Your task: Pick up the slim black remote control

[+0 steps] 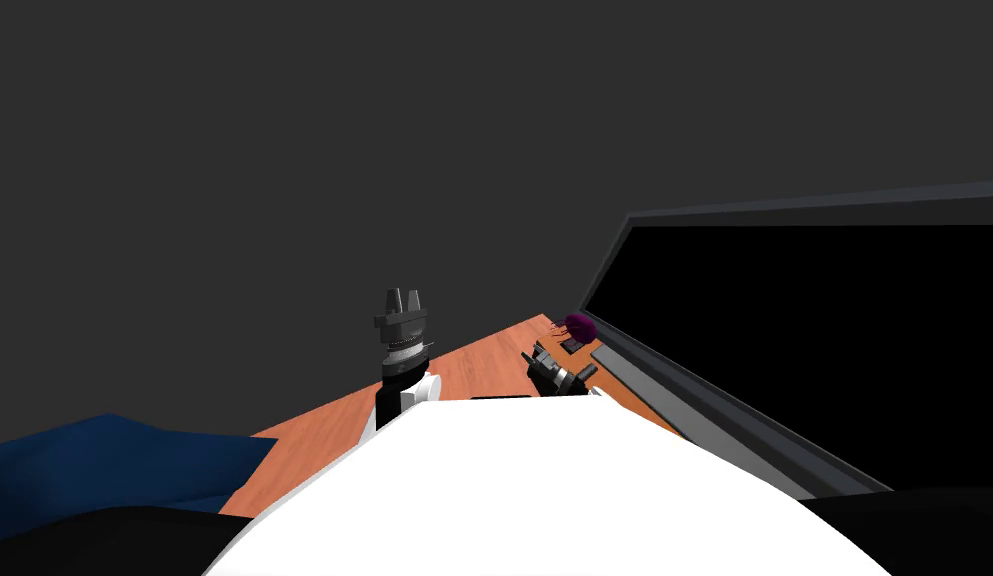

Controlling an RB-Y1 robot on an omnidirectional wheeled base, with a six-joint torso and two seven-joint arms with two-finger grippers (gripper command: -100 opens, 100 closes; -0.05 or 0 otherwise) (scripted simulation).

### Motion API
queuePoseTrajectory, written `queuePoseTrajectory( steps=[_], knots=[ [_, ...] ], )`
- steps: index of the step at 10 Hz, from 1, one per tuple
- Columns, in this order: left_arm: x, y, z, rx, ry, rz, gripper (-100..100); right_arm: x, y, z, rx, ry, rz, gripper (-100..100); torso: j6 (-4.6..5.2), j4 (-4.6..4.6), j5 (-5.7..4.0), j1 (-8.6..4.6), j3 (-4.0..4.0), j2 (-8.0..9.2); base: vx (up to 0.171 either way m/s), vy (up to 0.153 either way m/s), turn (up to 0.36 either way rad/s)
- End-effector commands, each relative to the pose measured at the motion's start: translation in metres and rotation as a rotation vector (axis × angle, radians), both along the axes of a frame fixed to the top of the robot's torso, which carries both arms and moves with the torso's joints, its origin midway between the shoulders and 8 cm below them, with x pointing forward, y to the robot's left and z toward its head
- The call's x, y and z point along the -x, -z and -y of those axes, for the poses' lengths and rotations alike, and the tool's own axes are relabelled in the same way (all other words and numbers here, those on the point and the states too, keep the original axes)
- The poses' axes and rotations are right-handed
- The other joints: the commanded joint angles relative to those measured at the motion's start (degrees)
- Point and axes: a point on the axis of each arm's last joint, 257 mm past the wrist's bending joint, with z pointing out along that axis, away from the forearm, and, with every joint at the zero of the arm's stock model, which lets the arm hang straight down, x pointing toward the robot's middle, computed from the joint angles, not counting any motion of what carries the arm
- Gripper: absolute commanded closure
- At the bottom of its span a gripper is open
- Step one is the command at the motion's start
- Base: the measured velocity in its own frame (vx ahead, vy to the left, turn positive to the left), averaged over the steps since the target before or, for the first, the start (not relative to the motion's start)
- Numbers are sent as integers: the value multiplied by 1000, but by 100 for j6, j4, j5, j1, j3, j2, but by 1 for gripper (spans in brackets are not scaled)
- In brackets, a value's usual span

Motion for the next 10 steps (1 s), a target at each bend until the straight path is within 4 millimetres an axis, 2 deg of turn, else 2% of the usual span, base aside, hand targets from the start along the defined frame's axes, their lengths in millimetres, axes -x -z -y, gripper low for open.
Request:
queuePoseTrajectory(
  steps=[1,2,3,4,5,6,7,8,9,10],
  knots=[
    [0,0,0,0,0,0,0,16,29,4,92,-50,-29,-100,0,0,0,0,0,0,-6,-46,242],
    [0,0,0,0,0,0,0,17,32,5,94,-48,-34,-100,-3,0,0,-2,0,0,-9,-44,119],
    [0,0,0,0,0,0,0,29,49,6,168,-100,-41,-100,2,0,0,-1,1,2,-11,-50,275],
    [0,0,0,0,0,0,0,31,58,12,176,-94,-60,-100,-3,1,0,-4,1,2,-8,-46,118],
    [0,0,0,0,0,0,0,45,78,17,252,-145,-73,-100,2,0,0,-2,0,1,-4,-45,208],
    [0,0,0,0,0,0,0,47,84,21,258,-140,-86,-100,-2,0,0,-3,-1,-2,-6,-46,139],
    [0,0,0,0,0,0,0,64,107,32,339,-190,-109,-100,2,0,-1,-2,0,-1,-11,-52,266],
    [0,0,0,0,0,0,0,64,108,33,340,-189,-112,-100,-2,1,0,-6,0,0,-11,-53,128],
    [0,0,0,0,0,0,0,78,124,41,413,-244,-118,-100,2,0,-1,-4,0,0,-16,-46,249],
    [0,0,0,0,0,0,0,82,131,48,422,-238,-138,-100,-1,0,0,-3,1,1,-14,-43,124]
  ],
)
